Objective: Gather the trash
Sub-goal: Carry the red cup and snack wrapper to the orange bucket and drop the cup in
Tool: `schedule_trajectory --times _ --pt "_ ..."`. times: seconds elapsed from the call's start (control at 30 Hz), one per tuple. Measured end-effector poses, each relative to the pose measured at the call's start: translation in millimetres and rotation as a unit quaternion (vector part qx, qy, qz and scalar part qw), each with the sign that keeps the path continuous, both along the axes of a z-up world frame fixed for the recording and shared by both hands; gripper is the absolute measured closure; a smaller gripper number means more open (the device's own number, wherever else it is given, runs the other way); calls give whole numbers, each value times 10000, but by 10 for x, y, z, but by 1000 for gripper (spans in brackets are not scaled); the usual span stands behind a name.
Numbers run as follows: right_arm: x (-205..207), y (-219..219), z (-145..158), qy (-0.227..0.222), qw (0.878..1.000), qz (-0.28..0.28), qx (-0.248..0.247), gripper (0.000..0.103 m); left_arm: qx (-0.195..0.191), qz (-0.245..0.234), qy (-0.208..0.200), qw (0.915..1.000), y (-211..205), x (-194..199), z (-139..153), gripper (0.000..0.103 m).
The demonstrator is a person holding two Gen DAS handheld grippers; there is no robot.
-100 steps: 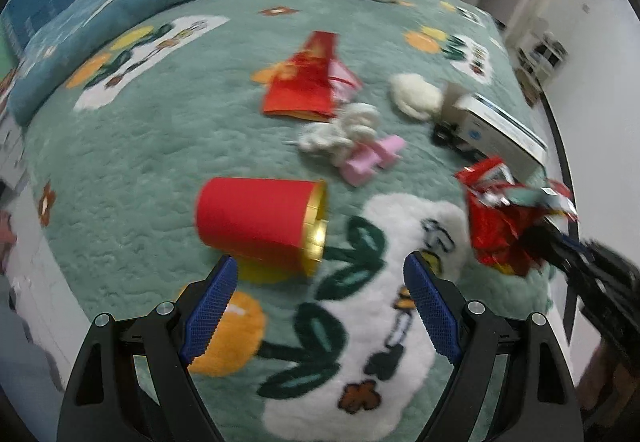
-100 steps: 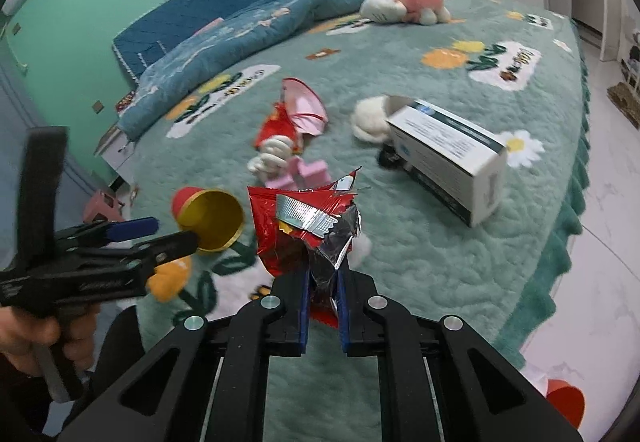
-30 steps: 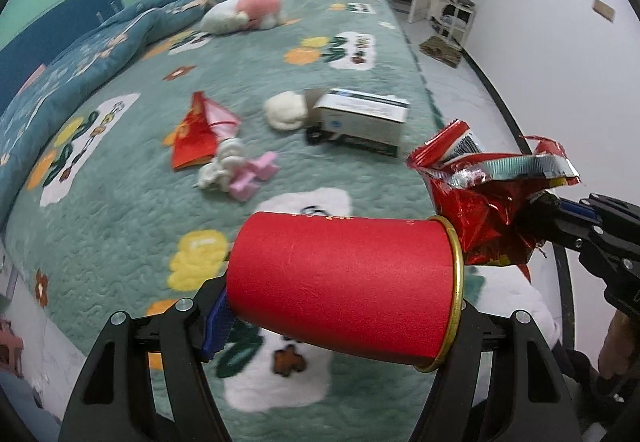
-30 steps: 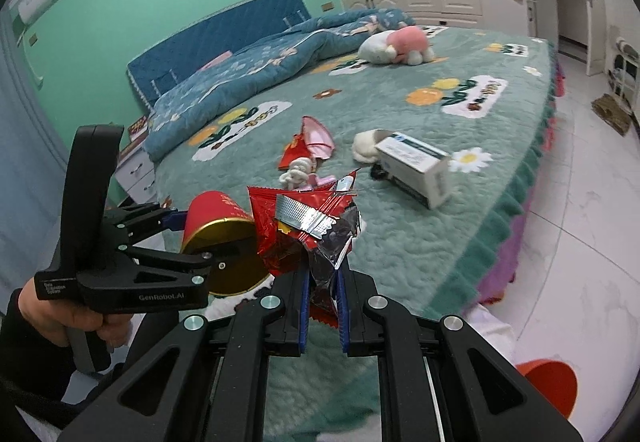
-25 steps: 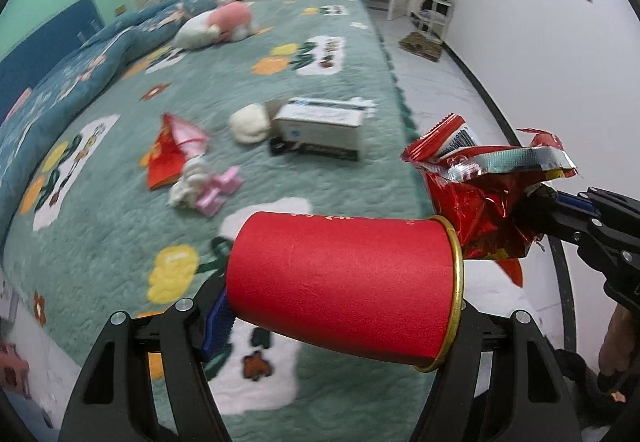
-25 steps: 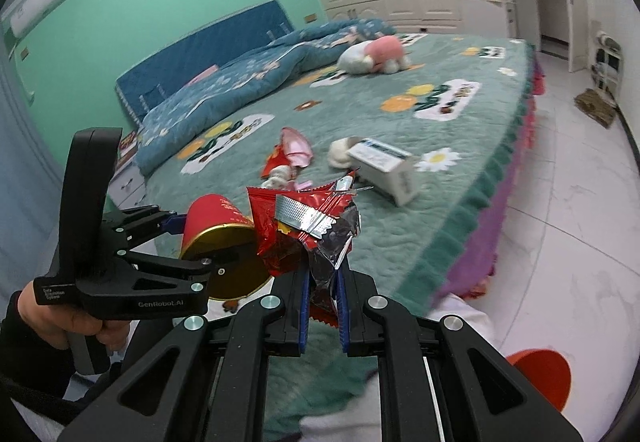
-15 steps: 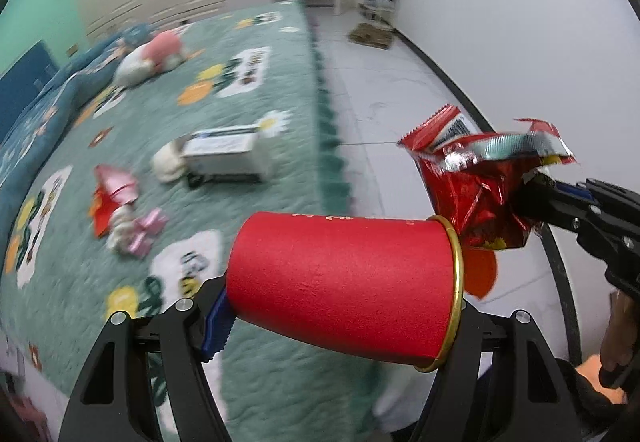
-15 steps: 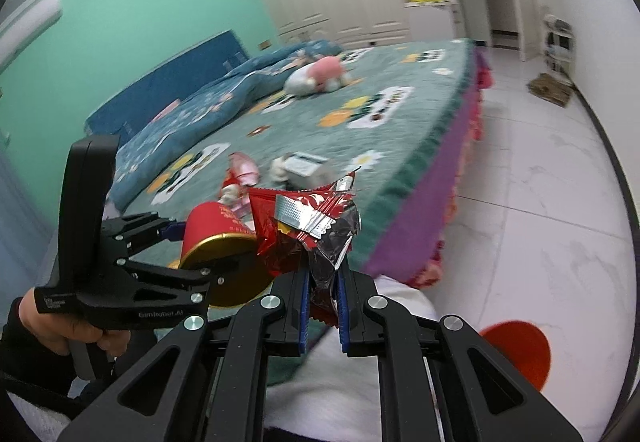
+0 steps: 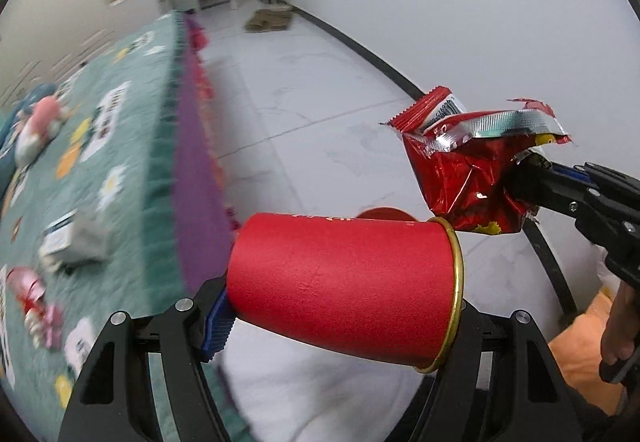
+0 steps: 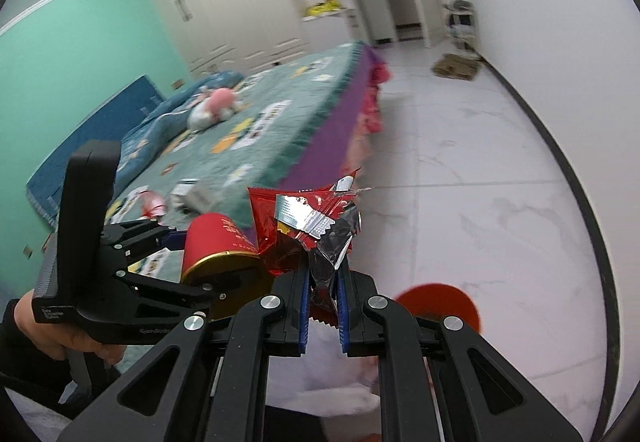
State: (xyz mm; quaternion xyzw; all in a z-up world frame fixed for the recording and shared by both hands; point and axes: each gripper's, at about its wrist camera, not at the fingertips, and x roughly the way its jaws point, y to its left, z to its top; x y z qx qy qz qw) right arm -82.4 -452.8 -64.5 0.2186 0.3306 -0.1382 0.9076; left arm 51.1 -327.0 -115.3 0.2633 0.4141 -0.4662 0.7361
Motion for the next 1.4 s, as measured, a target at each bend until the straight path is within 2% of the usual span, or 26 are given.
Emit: schedule_trajectory --times 0.27,0.6,0.8,0.87,0.9,0.93,1.3,1.4 --pt "-328 -522 -334 352 9972 -653 136 91 225 -512 451 9974 -618 -83 -411 31" --pt "-411 -940 -680 697 9909 -1098 350 91 665 -887 662 9916 -1211 -107 -977 31" --pt "-370 -1056 -819 779 9898 -1120 407 91 839 -1012 581 9896 -1399 -107 -1079 31" --pt "-318 -1061 -843 788 9895 -1137 423 91 890 -1024 528 9893 -1436 -101 -1095 24" --pt "-306 -1076 -862 794 9893 -1139 446 91 872 -1014 494 9898 -1452 -100 -1103 17" --pt "-318 -1060 -870 799 9893 -1136 452 91 855 -1005 452 9902 -1467 -120 -1102 16" --pt "-175 -1015 -977 885 9895 -1027 507 91 928 -923 542 9899 -1429 -69 -1147 16" --pt "-93 -1024 -1021 939 9896 -965 514 87 945 -861 526 9904 -1374 -44 -1133 16"
